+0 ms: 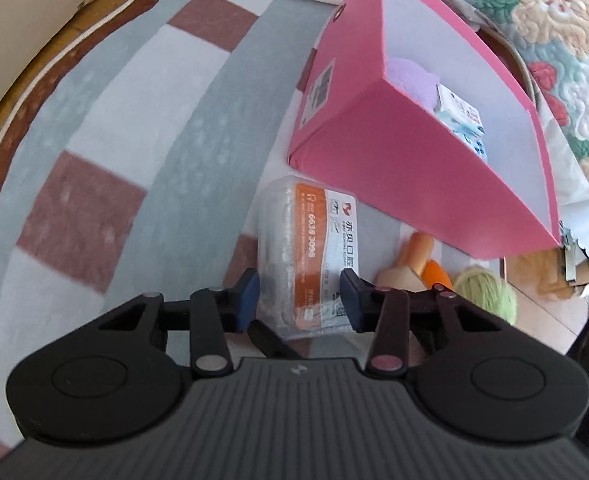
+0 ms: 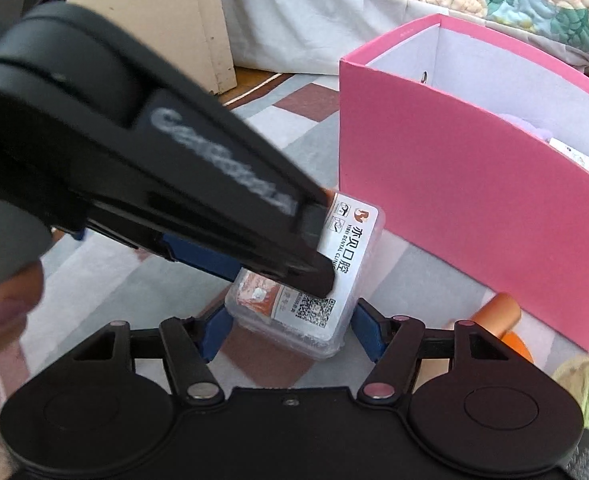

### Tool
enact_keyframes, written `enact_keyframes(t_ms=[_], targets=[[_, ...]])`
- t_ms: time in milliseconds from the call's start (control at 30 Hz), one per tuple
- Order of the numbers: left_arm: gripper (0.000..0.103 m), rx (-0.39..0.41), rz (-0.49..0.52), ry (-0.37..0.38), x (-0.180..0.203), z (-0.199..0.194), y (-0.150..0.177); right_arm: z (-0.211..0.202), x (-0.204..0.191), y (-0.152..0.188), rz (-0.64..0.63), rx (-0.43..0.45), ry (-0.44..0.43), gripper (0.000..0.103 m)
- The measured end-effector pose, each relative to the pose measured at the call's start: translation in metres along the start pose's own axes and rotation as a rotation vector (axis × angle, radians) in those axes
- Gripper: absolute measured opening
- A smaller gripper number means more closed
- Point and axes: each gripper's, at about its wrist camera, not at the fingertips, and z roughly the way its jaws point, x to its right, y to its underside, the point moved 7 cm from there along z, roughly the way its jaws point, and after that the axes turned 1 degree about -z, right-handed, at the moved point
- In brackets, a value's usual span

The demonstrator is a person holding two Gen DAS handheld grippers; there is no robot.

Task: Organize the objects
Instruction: 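Grasp the orange-labelled card pack with the left tool, then carry the card pack with the left tool into the pink box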

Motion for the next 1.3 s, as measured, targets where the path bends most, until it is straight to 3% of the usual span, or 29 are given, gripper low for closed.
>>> enact_keyframes(t_ms=[233, 367, 533, 633, 767, 1033, 1300], targets=[[0.041, -0.035, 0.0, 0.029, 0.007, -0.027, 0.029, -0.039, -0.021, 0.017, 0.034, -0.051, -0.023, 0.07], [0.041, -0.014, 0.018, 0.051, 0.02, -0.047, 0.043, -0.066, -0.031, 0.024, 0.038, -0.055, -0.027, 0.07], [0.041, -0.026, 0.024, 0.035, 0.035, -0.067, 0.068, -0.099, -0.05, 0.044, 0.037, -0.1, -0.058, 0.069], [0.043, -0.019, 0.023, 0.046, 0.045, -0.079, 0.08, -0.115, -0.057, 0.046, 0.038, -0.139, -0.049, 0.069], [0.043, -0.002, 0.035, 0.053, 0.06, -0.099, 0.088, -0.126, -0.033, 0.022, 0.019, -0.138, -0.058, 0.069], [0.044, 0.092, 0.146, 0.061, 0.101, -0.145, 0.072, -0.155, -0.022, -0.017, -0.027, -0.019, -0.026, 0.069], [0.044, 0.195, 0.247, 0.039, 0.137, -0.172, 0.031, -0.176, -0.009, -0.063, -0.092, 0.106, 0.039, 0.069]])
